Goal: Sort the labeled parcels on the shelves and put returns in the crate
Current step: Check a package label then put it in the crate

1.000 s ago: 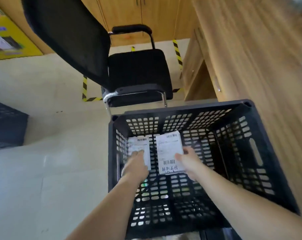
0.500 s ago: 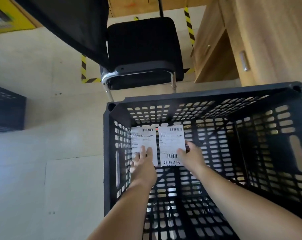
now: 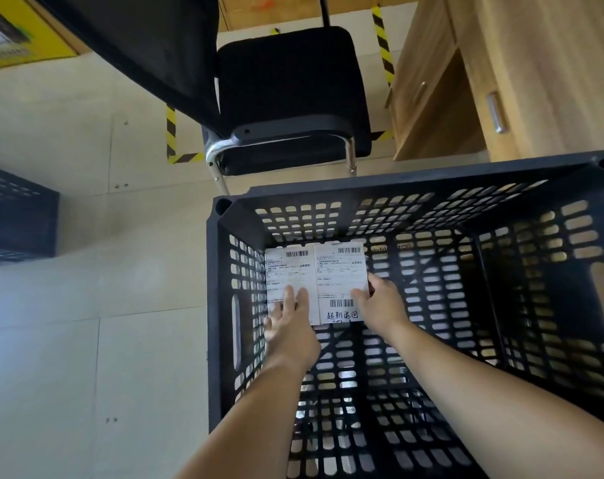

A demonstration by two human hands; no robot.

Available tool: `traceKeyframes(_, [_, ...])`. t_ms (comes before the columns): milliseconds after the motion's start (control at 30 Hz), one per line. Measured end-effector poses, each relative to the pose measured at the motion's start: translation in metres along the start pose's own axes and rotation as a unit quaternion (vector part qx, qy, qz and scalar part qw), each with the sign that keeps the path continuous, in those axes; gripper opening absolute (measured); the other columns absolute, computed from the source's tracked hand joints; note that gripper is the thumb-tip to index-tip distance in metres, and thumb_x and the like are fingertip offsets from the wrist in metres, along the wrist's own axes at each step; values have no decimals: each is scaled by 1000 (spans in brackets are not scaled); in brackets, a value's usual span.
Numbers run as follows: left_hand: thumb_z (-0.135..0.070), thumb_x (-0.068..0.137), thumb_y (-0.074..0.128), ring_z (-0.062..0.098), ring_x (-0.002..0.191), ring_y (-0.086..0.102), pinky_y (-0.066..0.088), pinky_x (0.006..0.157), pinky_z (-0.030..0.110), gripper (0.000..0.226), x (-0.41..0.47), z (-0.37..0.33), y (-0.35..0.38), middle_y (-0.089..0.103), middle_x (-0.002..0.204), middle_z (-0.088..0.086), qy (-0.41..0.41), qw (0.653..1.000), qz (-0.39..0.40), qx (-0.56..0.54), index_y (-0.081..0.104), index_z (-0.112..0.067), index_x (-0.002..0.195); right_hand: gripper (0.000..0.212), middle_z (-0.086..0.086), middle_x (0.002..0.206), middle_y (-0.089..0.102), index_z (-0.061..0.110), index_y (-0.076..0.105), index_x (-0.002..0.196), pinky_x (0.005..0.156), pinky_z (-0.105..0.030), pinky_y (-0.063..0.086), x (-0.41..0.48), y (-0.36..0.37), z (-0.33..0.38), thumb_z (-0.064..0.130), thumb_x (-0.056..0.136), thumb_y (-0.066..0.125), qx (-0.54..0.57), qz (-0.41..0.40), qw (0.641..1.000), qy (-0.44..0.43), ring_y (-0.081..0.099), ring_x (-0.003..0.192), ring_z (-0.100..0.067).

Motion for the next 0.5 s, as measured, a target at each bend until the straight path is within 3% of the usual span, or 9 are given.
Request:
traceKeyframes(100, [9,92,45,32,157,-13,9,125,53,97,-6,-5,-5,-23,168,-13,-3,1000,13,-4,-5,-37,162,62,-10,155,35,24,36,158,106,-34,44,-11,-4,4,28,101,59,-32,10,999,16,53,129,-26])
traceKeyframes(200, [-6,100,52,28,158,-3,6,129,49,84,-23,-18,-24,-9,172,-3,26,999,-1,28,2,-29,164,66,-13,156,34,21,32,160,107,-34,44,-34,-16,20,26,100,60,-72,16,997,-9,52,130,-29])
traceKeyframes(333, [-25,104,51,29,152,22,28,123,47,64,-63,-44,-63,20,168,4,70,996,-28,51,23,-19,161,62,-4,150,36,25,40,156,102,-34,53,-81,-43,53,29,98,63,-104,10,994,-40,59,120,-22])
traceKeyframes(500, [-32,100,56,27,137,45,43,110,44,53,-135,-89,-130,42,153,3,146,982,-93,70,42,-19,150,59,-5,157,32,20,39,155,109,-27,39,-164,-106,115,26,101,61,-145,-12,981,-127,47,137,-21])
Point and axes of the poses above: each hand's wrist, its own x-axis towards the middle knuckle, its own y-axis out of the palm, z = x × y, the point moved 6 cm from there along x, towards the middle knuckle
